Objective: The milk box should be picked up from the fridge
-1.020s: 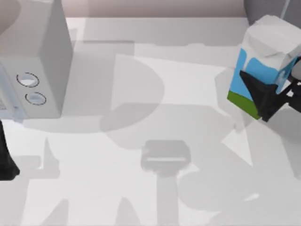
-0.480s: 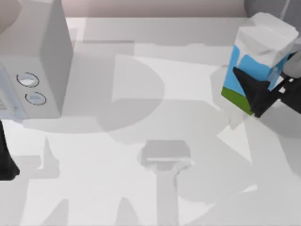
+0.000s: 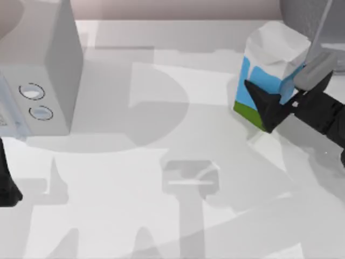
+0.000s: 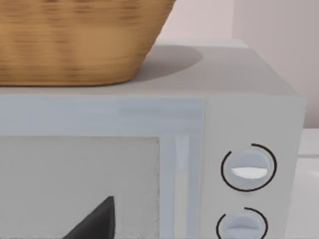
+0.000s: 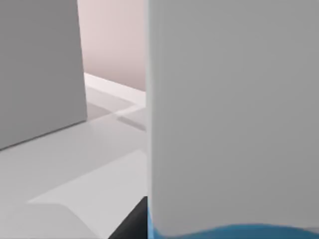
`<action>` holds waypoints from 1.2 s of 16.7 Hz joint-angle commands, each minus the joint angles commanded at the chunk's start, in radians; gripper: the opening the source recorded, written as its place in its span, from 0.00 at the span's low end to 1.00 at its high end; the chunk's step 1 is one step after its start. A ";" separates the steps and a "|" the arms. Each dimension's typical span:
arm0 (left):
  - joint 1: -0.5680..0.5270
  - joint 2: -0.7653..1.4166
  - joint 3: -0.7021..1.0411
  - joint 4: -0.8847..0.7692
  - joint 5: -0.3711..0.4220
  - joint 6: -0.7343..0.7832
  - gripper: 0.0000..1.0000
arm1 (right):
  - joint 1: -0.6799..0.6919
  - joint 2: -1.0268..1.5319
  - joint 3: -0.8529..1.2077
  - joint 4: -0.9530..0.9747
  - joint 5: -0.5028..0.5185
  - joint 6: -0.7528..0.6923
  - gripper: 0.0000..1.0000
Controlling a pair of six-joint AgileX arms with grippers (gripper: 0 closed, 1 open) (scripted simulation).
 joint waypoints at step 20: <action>0.000 0.000 0.000 0.000 0.000 0.000 1.00 | 0.000 0.000 0.000 0.000 0.000 0.000 1.00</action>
